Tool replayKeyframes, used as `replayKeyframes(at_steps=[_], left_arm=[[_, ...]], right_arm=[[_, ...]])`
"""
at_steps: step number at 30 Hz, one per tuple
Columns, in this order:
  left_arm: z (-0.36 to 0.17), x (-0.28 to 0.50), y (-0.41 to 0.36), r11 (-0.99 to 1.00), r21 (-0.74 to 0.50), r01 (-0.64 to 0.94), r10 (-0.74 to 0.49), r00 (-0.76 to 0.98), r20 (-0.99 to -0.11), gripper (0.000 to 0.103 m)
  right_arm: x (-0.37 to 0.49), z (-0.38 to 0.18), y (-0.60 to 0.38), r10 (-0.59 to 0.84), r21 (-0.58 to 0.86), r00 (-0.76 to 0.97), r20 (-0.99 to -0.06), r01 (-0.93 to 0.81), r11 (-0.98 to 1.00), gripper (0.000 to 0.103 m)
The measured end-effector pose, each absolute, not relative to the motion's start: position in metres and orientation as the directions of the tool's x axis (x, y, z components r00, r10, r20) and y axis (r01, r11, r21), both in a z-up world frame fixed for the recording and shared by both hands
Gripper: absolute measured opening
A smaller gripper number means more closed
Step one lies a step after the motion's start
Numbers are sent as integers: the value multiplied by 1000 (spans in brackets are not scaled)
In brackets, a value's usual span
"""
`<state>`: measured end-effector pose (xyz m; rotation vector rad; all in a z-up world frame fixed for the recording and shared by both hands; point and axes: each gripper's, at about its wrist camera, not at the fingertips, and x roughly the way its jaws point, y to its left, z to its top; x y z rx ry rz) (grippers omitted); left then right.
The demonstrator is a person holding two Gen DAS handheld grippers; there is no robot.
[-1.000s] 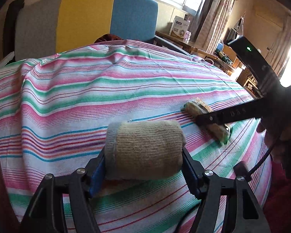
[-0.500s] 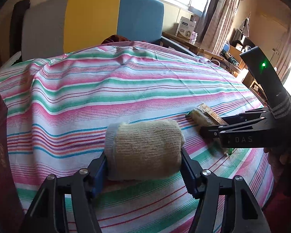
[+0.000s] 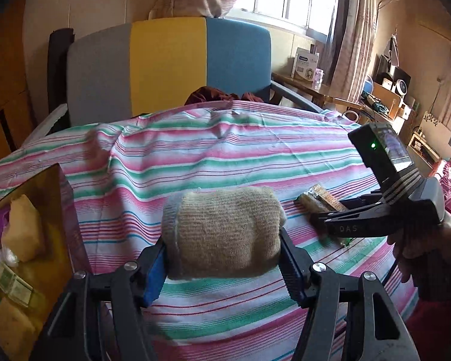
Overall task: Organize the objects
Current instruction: 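Carry the beige knit roll into the gold tray and open the left gripper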
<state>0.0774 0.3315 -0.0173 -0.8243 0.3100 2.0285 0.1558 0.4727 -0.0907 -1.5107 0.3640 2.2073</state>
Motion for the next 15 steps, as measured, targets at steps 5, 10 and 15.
replayKeyframes(at_steps=[5, 10, 15], left_arm=[[-2, 81, 320, -572, -83, -816, 657, -395, -642, 66], [3, 80, 312, -578, -90, -811, 657, -397, -640, 66], [7, 78, 303, -588, -106, -802, 659, -398, -638, 66]], right_arm=[[157, -91, 473, 210, -30, -315, -926, -493, -870, 51], [155, -92, 475, 214, -35, -315, -925, -489, -872, 51], [155, -93, 476, 216, -37, -315, -924, -488, -872, 51]])
